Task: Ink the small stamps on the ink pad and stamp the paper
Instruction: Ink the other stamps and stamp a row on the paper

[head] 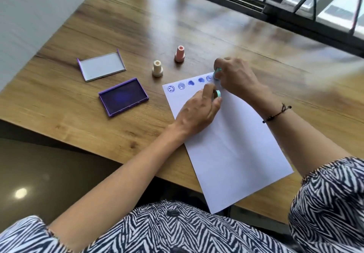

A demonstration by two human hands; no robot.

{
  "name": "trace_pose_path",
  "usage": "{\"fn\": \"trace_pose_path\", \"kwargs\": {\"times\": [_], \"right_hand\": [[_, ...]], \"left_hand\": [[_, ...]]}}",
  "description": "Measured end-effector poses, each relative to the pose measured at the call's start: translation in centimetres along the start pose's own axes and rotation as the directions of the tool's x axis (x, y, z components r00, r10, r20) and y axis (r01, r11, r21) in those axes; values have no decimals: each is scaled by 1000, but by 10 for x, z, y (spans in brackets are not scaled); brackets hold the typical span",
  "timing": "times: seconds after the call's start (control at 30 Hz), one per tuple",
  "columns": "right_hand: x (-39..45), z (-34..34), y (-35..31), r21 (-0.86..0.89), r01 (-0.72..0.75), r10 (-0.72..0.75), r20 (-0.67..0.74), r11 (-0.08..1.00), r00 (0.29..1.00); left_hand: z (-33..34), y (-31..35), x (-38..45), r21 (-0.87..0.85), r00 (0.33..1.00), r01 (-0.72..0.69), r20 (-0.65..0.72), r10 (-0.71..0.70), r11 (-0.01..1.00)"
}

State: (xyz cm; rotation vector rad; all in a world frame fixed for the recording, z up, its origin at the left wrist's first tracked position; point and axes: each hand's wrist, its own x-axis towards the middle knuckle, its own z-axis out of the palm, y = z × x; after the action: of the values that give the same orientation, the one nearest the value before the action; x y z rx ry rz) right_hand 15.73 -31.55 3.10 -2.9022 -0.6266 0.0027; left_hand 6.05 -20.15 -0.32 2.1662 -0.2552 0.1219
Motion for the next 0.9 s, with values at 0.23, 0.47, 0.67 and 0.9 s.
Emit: {"fn": "trace_pose_path", "kwargs": {"times": [0.23,0.47,0.67,0.9], "right_hand": [[-3,10,2,-72,16,-20,-52,997,998],[-2,9,6,-66,32,-36,-59,997,998],[-2,9,7,-53,29,-32,-58,998,998],[-1,9,9,-16,43,-44,-56,999,997]], "left_hand": [[1,-2,0,-5,1000,5,10,-5,1000],[2,-2,-1,-15,1000,2,14,-2,1000],[1,-1,-1,-16,1000,10,17,-10,1000],[3,-4,-1,-20,1000,-8,-8,8,1000]]}}
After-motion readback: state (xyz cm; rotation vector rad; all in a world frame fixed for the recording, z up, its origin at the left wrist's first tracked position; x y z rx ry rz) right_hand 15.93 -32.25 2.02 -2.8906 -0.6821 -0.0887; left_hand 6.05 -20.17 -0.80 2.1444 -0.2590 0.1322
